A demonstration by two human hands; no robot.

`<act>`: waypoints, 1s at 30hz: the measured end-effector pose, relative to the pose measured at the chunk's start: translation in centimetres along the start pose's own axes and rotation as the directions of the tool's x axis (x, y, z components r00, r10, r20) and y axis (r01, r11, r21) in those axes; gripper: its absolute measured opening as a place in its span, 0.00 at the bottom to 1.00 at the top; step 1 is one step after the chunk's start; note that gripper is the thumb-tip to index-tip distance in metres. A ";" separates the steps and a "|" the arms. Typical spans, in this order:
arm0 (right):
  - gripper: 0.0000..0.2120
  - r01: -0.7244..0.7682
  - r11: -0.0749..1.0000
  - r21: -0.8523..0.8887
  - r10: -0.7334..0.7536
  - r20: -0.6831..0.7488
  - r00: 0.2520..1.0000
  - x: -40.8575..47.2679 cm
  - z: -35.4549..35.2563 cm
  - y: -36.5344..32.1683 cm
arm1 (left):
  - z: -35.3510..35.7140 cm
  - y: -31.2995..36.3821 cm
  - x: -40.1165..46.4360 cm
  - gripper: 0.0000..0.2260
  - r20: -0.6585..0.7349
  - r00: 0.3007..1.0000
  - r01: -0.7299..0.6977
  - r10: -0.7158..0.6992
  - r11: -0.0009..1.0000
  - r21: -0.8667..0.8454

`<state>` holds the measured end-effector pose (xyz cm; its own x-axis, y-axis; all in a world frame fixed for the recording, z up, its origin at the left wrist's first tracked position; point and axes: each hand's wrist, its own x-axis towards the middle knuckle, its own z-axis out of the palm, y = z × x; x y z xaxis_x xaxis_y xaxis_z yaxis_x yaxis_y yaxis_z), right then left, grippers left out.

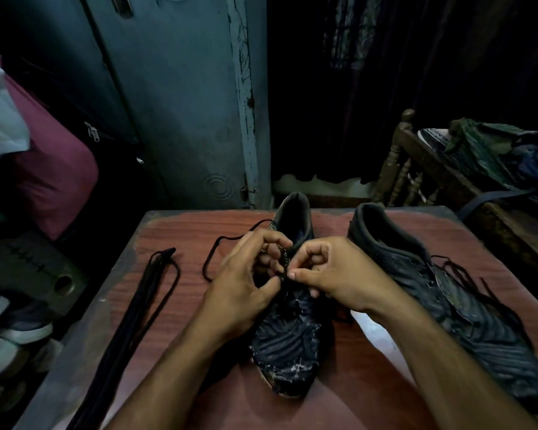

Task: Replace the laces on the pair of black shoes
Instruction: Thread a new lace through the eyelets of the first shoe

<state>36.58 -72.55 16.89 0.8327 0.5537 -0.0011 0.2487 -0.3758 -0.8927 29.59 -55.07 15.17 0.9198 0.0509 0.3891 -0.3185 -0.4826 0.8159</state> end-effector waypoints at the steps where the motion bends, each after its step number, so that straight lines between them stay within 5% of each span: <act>1: 0.04 -0.001 1.000 -0.006 0.001 -0.005 1.000 0.0 0.1 0.0 | 0.0 0.0 0.0 0.26 -0.011 1.000 -0.001 0.002 1.000 0.015; 9: 0.04 -0.088 0.980 0.180 0.097 -0.039 0.995 0.0 0.3 -0.5 | -0.4 -0.3 0.2 0.09 -0.110 0.989 0.124 -0.103 0.971 0.204; 19: 0.12 -0.179 0.902 0.392 0.206 -0.028 0.978 -0.1 0.3 -0.9 | 0.0 -0.4 0.2 0.09 -0.066 0.992 0.113 -0.105 0.986 0.126; 26: 0.14 0.021 0.995 0.099 -0.002 -0.188 0.982 0.0 1.4 -0.5 | -0.5 -0.8 0.2 0.16 0.061 0.988 -0.157 0.145 0.935 0.318; 30: 0.14 0.070 0.996 0.053 -0.057 -0.209 0.976 -0.1 1.3 -0.4 | -0.8 -1.6 0.4 0.24 0.050 0.993 -0.118 0.108 0.956 0.268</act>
<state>35.78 -71.47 16.71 0.9023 0.4064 0.1441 0.2793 -0.2961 -0.9134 30.25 -53.59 14.37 0.8901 -0.0456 0.4534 -0.3517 -0.7016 0.6198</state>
